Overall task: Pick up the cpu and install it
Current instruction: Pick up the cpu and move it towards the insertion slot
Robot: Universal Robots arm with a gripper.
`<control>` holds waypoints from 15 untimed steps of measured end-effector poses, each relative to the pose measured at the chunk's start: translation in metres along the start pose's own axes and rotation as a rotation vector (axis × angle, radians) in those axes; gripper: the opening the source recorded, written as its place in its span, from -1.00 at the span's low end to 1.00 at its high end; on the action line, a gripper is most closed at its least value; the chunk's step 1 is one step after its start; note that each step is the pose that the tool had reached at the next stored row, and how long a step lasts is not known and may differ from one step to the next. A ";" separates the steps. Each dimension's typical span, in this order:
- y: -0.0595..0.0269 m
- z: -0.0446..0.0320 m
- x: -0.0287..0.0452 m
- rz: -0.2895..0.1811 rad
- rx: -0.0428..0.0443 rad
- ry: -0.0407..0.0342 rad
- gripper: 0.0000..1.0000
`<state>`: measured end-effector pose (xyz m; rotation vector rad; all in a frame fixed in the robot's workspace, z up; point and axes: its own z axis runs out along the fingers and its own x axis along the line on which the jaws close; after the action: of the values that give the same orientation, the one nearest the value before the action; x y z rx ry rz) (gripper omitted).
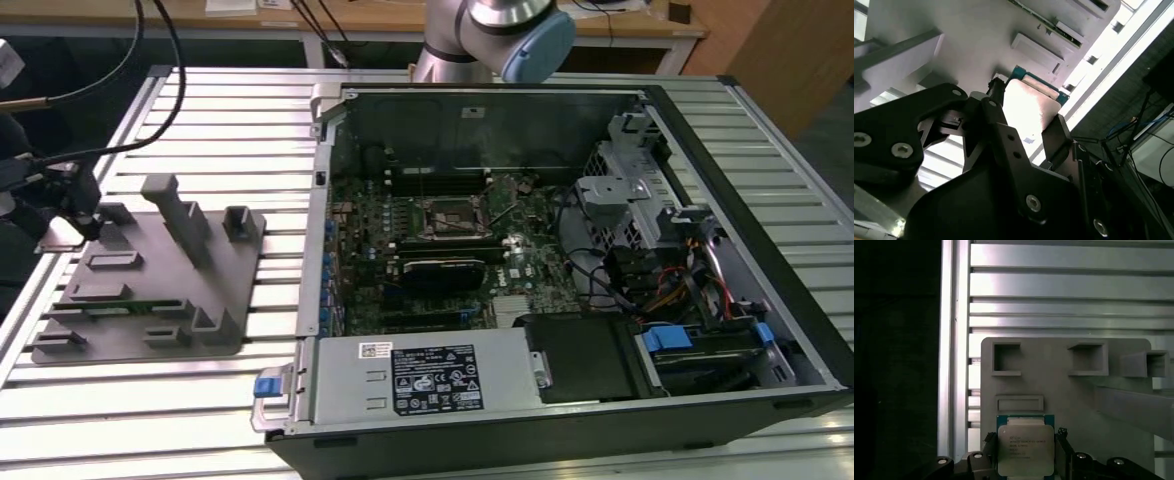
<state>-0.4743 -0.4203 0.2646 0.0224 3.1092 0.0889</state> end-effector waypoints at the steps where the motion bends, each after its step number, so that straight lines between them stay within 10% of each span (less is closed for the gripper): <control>1: 0.0002 -0.0035 -0.0001 0.000 0.0000 -0.0003 0.08; 7: 0.0014 -0.0240 -0.0007 0.000 0.0000 -0.0032 0.08; 8: 0.0025 -0.0430 -0.0013 0.000 0.0000 -0.0074 0.08; 15: 0.0036 -0.0612 -0.0019 -0.001 -0.0002 -0.0141 0.08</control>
<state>-0.4743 -0.4202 0.3259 0.0218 3.0950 0.0886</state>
